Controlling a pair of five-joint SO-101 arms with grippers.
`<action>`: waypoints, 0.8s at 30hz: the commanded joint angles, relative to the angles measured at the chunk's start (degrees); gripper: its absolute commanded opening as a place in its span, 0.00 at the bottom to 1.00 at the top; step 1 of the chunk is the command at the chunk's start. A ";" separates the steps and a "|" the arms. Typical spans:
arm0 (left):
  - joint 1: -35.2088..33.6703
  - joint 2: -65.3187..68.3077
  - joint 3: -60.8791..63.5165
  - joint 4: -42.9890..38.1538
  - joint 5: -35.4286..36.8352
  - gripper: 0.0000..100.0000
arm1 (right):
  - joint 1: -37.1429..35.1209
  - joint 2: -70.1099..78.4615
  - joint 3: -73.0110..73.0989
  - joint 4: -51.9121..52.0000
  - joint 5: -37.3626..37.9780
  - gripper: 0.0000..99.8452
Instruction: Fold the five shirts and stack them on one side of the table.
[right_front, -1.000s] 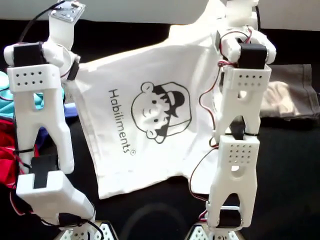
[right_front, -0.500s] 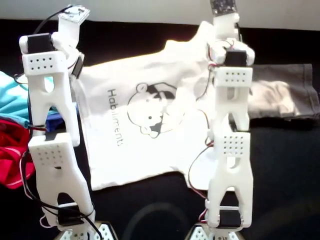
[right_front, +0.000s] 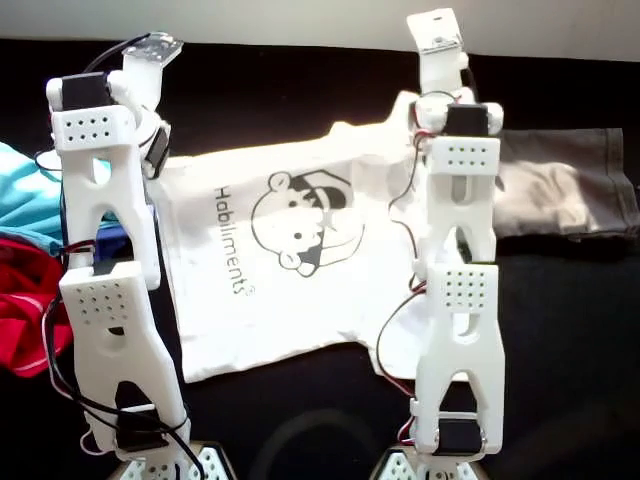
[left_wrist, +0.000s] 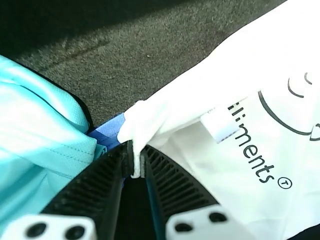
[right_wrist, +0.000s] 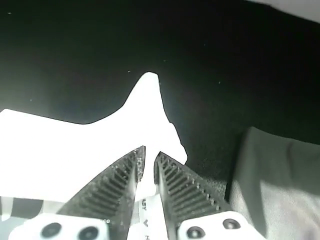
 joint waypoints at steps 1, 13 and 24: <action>-0.48 -11.12 12.35 0.62 0.18 0.01 | 2.15 -9.36 -5.32 9.19 0.44 0.01; 1.36 -38.20 55.34 0.26 -0.35 0.01 | 7.96 -17.98 -4.88 12.53 0.35 0.01; 1.54 -49.45 68.44 0.26 -2.73 0.01 | 0.92 -52.09 51.82 11.74 0.18 0.01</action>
